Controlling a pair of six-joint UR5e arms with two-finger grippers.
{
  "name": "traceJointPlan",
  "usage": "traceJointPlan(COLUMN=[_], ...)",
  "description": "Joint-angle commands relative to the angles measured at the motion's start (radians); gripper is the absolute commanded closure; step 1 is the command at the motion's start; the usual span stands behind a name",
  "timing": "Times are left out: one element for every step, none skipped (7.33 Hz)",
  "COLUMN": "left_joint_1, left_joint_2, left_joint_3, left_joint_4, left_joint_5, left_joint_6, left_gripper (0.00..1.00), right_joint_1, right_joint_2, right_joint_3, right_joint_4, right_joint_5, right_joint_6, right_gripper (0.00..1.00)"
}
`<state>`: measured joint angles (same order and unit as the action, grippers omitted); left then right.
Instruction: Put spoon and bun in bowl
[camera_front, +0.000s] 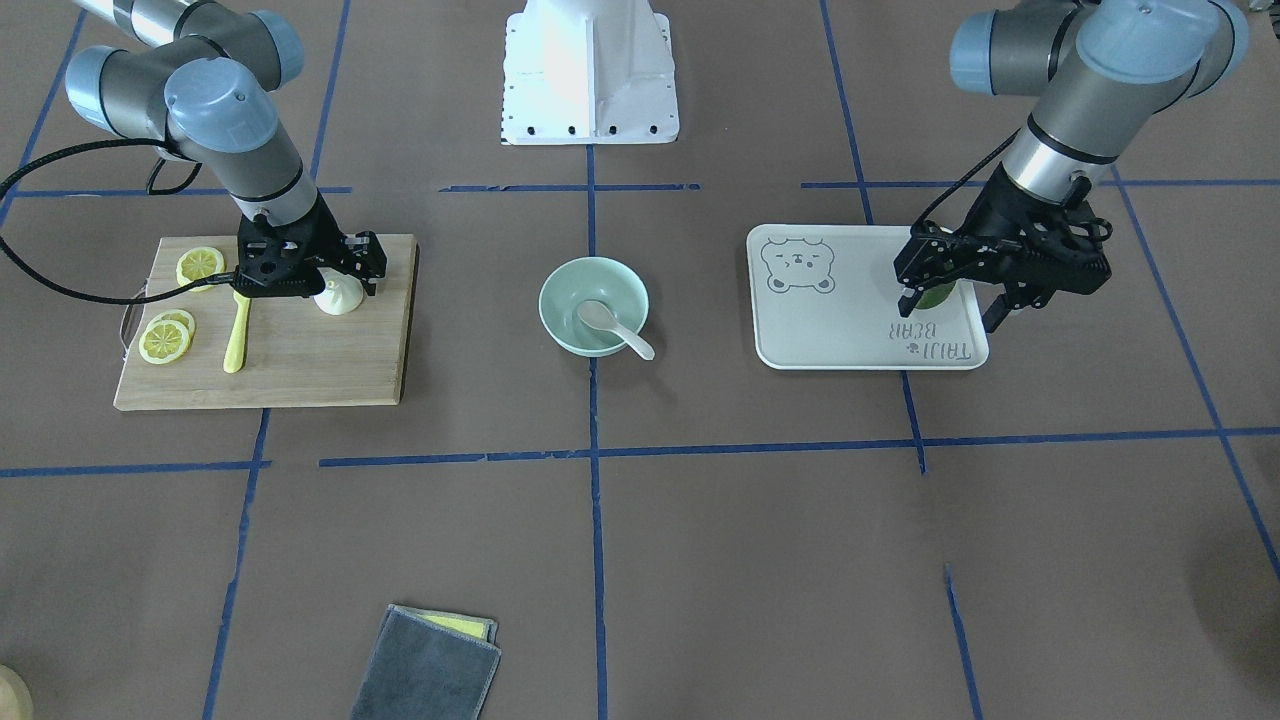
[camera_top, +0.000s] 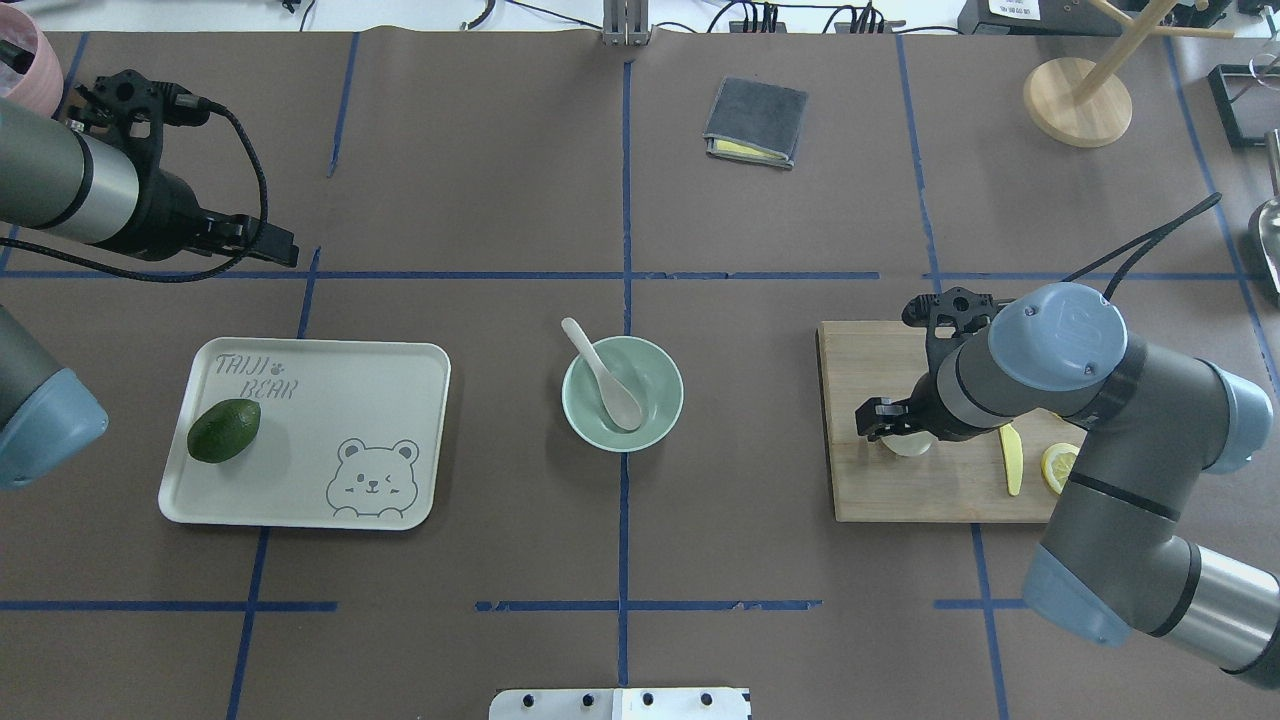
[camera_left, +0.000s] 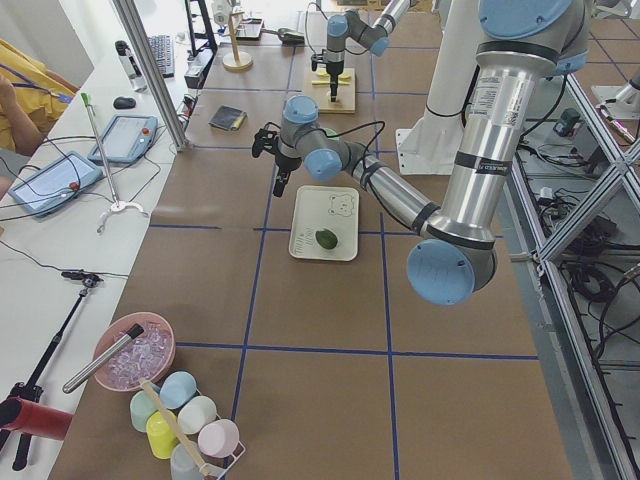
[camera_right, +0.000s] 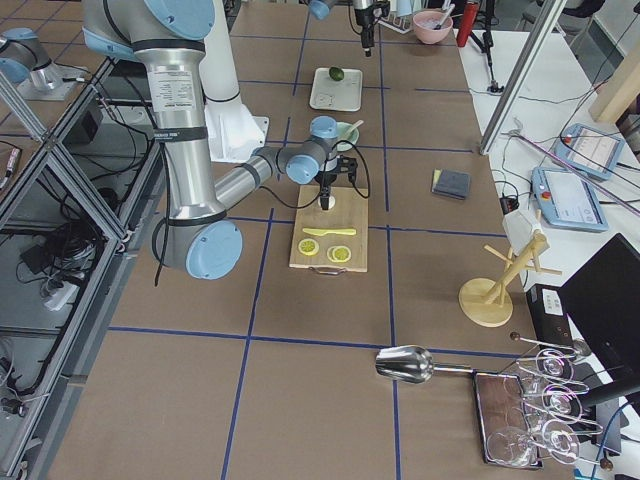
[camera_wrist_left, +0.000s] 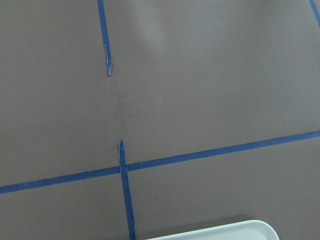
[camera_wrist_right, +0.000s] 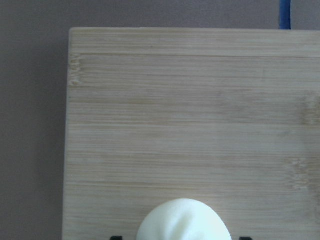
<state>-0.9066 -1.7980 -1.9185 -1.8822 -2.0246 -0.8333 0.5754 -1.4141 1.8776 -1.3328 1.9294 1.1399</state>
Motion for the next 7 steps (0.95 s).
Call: traceJointPlan(left_joint_1=[0.000, 0.000, 0.000, -0.002, -0.032, -0.070, -0.101], left_joint_2=[0.000, 0.002, 0.002, 0.003, 0.003, 0.035, 0.061], left_joint_3=[-0.001, -0.001, -0.001, -0.002, -0.016, -0.049, -0.065], left_joint_4=[0.000, 0.000, 0.000, 0.000, 0.000, 0.002, 0.002], left_joint_5=[-0.002, -0.002, -0.002, -0.002, -0.003, -0.005, -0.008], left_joint_6=[-0.001, -0.001, -0.003, -0.001, 0.002, 0.003, 0.038], left_gripper=[0.00, 0.00, 0.00, 0.00, 0.00, 0.00, 0.00], right_joint_1=[0.000, 0.000, 0.000, 0.004, 0.000, -0.006, -0.023], right_joint_2=[-0.005, -0.005, -0.003, -0.003, 0.024, 0.103, 0.192], right_joint_3=[0.006, 0.011, 0.032, 0.043, 0.069, 0.055, 0.035], right_joint_4=[-0.006, -0.008, -0.011, -0.011, -0.011, -0.011, -0.012], right_joint_5=[0.003, 0.006, 0.016, 0.020, 0.016, 0.013, 0.008], right_joint_6=[0.000, 0.000, 0.000, 0.001, 0.027, 0.172, 0.260], right_gripper=[0.45, 0.49, 0.52, 0.52, 0.50, 0.50, 0.49])
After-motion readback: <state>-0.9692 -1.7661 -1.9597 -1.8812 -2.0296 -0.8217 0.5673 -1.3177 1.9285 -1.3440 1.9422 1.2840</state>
